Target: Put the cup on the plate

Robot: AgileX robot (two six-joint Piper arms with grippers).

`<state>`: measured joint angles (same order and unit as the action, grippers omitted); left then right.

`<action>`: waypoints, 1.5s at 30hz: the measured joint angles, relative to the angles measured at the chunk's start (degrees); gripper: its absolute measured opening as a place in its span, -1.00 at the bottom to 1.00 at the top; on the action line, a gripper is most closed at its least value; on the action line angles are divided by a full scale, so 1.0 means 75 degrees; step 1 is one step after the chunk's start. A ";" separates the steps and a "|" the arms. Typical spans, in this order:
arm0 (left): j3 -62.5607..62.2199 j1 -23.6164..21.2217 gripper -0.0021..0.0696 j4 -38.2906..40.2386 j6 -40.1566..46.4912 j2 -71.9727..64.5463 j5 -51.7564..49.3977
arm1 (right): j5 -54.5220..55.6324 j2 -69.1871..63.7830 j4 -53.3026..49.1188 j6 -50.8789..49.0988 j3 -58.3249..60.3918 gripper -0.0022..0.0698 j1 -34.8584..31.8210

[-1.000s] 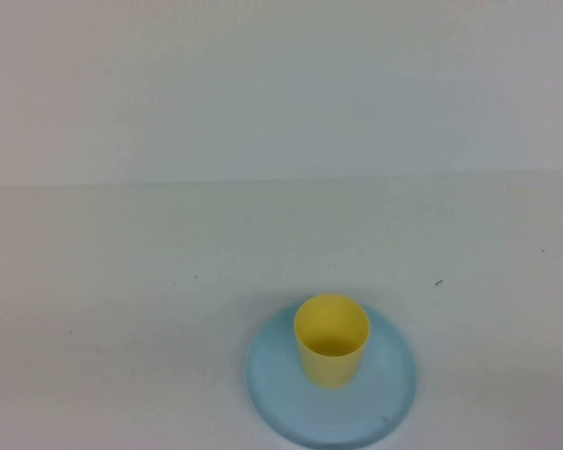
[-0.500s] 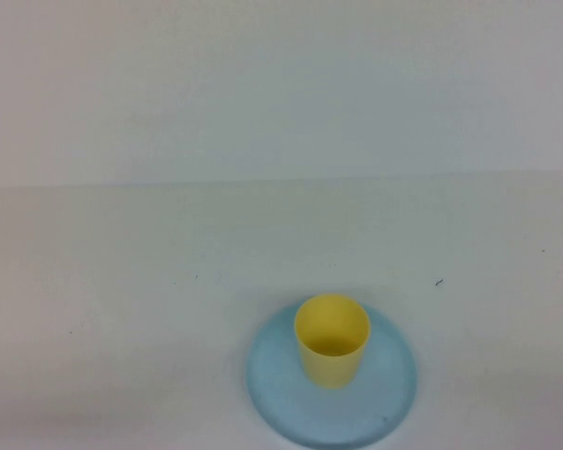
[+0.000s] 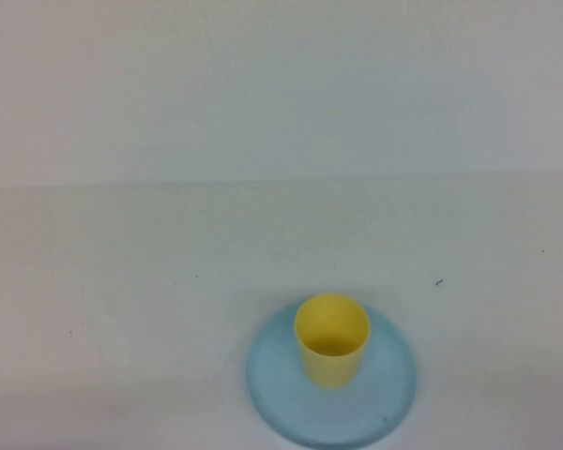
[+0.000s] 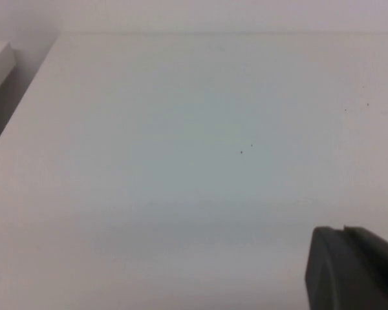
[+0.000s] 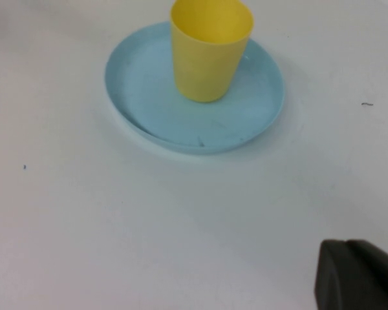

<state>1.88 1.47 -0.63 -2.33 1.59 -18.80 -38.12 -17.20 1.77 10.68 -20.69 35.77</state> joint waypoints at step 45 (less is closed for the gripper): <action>0.0000 0.0000 -0.94 -0.0012 0.0000 0.0000 -0.0014 | 0.4431 0.1542 0.1035 0.0915 0.2782 -0.94 -0.4399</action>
<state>1.88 1.47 -0.72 -2.33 1.59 -18.91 -4.88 -5.63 9.54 17.55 0.17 2.78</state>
